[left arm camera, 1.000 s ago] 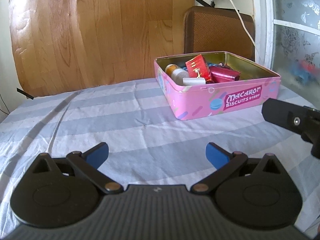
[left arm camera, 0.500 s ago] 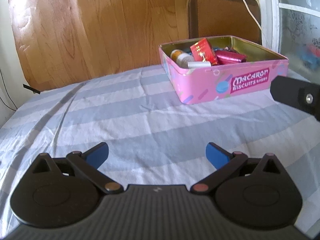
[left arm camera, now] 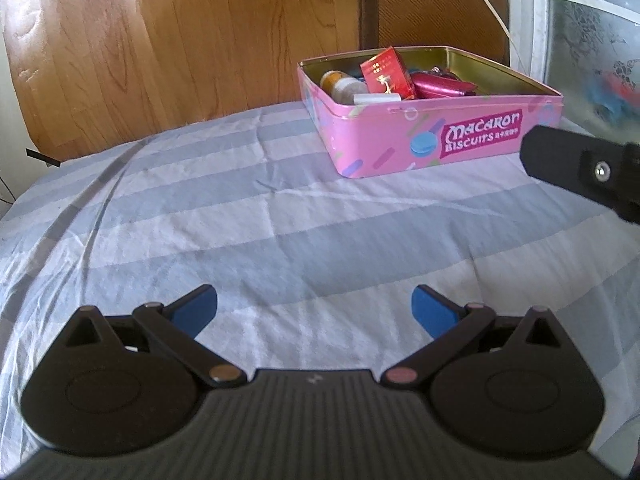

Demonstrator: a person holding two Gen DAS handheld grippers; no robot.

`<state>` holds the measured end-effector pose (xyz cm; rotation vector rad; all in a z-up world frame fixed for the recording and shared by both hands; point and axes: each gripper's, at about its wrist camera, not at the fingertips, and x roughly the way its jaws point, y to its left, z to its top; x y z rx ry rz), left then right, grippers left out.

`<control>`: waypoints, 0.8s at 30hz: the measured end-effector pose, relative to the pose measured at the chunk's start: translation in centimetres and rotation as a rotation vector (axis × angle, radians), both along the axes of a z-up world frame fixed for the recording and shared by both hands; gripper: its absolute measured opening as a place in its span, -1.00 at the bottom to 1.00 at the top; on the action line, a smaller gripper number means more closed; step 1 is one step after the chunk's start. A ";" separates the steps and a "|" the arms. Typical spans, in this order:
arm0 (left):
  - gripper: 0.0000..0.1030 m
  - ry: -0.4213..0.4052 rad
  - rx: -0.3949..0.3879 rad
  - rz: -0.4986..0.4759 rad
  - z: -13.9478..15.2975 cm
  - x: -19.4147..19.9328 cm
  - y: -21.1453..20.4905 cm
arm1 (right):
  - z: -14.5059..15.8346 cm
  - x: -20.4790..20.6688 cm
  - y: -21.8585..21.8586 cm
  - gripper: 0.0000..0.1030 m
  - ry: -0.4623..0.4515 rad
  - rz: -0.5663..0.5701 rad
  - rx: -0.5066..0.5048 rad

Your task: Organize rigid objects

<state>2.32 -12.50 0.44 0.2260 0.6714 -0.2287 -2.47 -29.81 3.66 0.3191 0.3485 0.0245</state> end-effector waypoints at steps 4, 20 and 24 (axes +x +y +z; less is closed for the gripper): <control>1.00 0.024 -0.007 0.000 -0.2 0.1 -0.1 | -0.1 0.0 -0.2 0.97 0.002 -0.003 0.005; 1.00 0.001 -0.013 -0.012 0.0 -0.2 0.1 | -0.3 0.0 -0.1 0.97 0.010 -0.002 0.009; 1.00 -0.023 -0.023 -0.037 0.4 -0.3 0.1 | -0.5 0.1 0.0 0.97 0.012 0.004 0.003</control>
